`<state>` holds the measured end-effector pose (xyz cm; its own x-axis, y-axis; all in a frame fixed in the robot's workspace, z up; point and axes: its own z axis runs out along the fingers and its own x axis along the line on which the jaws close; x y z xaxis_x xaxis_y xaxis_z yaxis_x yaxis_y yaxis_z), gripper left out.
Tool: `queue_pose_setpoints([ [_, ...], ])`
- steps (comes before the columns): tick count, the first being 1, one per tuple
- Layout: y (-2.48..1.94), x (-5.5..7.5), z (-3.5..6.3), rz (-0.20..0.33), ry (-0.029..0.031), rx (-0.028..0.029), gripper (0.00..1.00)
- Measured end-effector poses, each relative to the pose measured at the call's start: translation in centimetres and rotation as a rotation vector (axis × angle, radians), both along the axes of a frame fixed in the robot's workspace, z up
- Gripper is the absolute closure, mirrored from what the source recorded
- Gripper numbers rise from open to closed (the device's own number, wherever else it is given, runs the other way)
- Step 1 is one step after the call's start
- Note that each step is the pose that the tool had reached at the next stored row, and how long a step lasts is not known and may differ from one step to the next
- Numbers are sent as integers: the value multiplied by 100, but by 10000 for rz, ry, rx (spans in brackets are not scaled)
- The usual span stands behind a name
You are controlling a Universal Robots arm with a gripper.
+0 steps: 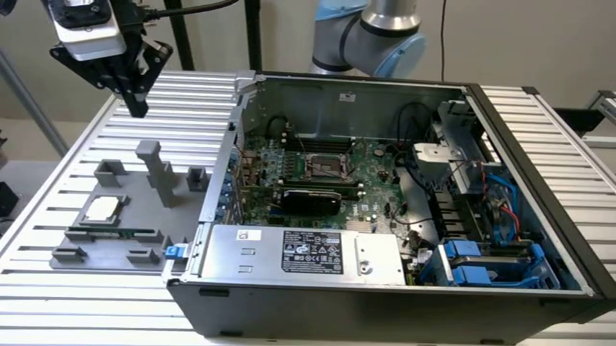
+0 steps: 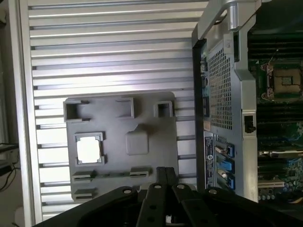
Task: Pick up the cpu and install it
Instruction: 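Reach for the cpu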
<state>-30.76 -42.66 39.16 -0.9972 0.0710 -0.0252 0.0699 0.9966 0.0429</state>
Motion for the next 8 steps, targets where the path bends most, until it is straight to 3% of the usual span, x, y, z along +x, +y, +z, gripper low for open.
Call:
queue_pose_setpoints([
  [8,-57,-367,-50,0,-1,-2,89],
])
